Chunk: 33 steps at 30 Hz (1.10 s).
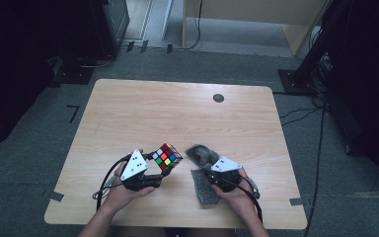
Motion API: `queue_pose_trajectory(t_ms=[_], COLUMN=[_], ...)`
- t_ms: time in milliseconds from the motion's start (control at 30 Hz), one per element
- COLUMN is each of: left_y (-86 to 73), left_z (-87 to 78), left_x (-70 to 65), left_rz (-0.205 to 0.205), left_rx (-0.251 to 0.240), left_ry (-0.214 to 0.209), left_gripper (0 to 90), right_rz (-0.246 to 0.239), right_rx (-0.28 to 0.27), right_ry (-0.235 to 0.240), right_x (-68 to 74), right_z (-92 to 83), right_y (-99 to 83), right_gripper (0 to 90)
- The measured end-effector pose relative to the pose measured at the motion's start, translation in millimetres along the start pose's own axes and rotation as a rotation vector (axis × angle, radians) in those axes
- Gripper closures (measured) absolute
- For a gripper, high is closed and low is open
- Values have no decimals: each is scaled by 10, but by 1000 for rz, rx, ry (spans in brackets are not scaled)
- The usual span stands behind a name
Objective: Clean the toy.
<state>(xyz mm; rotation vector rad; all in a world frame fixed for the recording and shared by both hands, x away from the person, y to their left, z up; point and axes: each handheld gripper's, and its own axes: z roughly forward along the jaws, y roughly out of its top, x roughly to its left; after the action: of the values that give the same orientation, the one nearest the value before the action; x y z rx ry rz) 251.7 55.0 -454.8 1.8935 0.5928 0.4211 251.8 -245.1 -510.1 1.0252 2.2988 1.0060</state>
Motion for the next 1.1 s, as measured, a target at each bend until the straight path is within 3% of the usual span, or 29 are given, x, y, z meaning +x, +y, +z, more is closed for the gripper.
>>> queue_pose_trajectory(t_ms=[33, 100, 200, 267, 367, 467, 533, 633, 700, 767, 833, 967, 1033, 1100], left_y=[-4, -14, -25, -33, -41, -42, -41, -16, -2, 11, 21, -6, -4, 16], left_z=[8, 25, 60, 76, 95, 115, 114, 80, 51, 24, 16, 50, 62, 51], left_x=[-4, -24, -51, -80, -150, -217, -251, -290, -284, -263, -243, -247, -259, -278], left_rz=[3, 20, 34, 46, 77, 96, 109, 114, 113, 98, 86, 115, 116, 115], left_rx=[4, 13, 28, 29, 24, 15, 4, -29, -47, -65, -69, -25, -21, -33], left_ry=[-6, 0, -1, -29, -73, -103, -117, -136, -146, -158, -164, -127, -131, -143], left_gripper=[337, 338, 338, 338, 338, 339, 339, 339, 339, 340, 340, 340, 340, 340], right_rz=[-3, 45, 145, 200, 232, 289, 313, 305, 353, 339, 331, 304, 281, 260], right_rx=[-7, -62, -202, -315, -436, -517, -518, -477, -449, -371, -328, -419, -467, -452], right_ry=[-18, -25, 22, 93, 181, 304, 341, 298, 289, 237, 215, 228, 243, 226], right_x=[8, 21, 17, 35, 93, 174, 230, 275, 235, 211, 208, 252, 285, 320], right_z=[-25, -119, -326, -489, -655, -752, -741, -645, -566, -490, -453, -591, -668, -662], right_y=[20, 83, 201, 281, 379, 471, 496, 459, 391, 351, 336, 417, 467, 477], right_gripper=[739, 745, 745, 744, 741, 738, 738, 738, 738, 737, 735, 727, 724, 722])
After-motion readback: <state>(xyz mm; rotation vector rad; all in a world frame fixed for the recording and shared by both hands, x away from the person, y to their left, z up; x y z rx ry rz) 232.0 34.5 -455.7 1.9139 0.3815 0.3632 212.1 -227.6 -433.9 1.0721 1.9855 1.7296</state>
